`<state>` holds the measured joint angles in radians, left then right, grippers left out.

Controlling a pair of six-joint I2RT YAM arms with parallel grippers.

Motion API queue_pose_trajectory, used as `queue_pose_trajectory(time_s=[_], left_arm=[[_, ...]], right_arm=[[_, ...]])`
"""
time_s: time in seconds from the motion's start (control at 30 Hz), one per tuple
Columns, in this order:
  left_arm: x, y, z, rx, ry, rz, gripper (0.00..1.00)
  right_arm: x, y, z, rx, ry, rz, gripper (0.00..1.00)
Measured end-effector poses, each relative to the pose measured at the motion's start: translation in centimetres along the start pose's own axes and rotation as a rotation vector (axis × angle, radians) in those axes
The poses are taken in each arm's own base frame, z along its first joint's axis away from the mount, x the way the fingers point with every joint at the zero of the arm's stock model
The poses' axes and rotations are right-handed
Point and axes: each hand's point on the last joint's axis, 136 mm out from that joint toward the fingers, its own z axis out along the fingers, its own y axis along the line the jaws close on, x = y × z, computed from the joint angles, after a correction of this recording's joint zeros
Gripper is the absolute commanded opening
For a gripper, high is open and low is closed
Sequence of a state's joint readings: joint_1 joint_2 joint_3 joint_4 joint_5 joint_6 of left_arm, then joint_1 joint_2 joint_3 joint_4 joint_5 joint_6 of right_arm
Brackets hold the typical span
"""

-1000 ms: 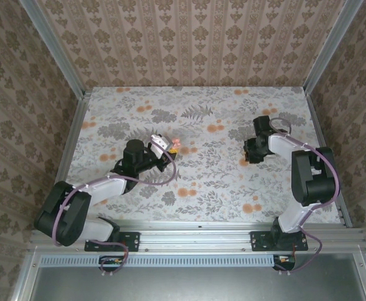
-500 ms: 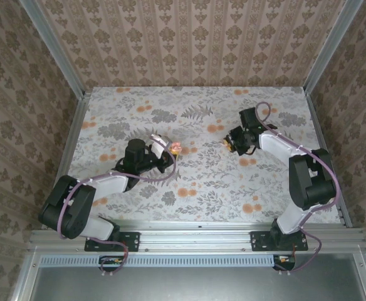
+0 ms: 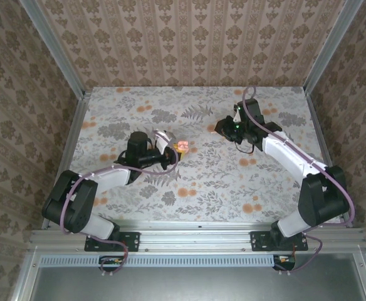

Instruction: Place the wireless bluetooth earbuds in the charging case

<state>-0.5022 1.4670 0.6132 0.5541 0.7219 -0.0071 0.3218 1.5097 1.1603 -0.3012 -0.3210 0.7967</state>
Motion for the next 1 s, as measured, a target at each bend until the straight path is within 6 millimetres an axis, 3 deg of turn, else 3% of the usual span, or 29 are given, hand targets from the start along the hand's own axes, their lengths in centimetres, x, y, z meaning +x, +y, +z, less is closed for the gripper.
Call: queue_pose_trajectory(time_s=[0.3, 0.67, 1.0], left_arm=[[-1.3, -1.3, 0.1, 0.088, -0.003, 0.003, 0.11], [-2.7, -2.0, 0.1, 0.139, -0.026, -0.005, 0.11], [-2.9, -1.7, 0.6, 0.148, -0.041, -0.073, 0.11]], right_arm=[[0.8, 4.9, -1.5, -0.037, -0.038, -0.365, 0.20], [2.2, 8.9, -2.0, -0.024, -0.094, -0.720, 0.20], [4.6, 9.6, -1.7, -0.002, -0.063, -0.937, 0.19]])
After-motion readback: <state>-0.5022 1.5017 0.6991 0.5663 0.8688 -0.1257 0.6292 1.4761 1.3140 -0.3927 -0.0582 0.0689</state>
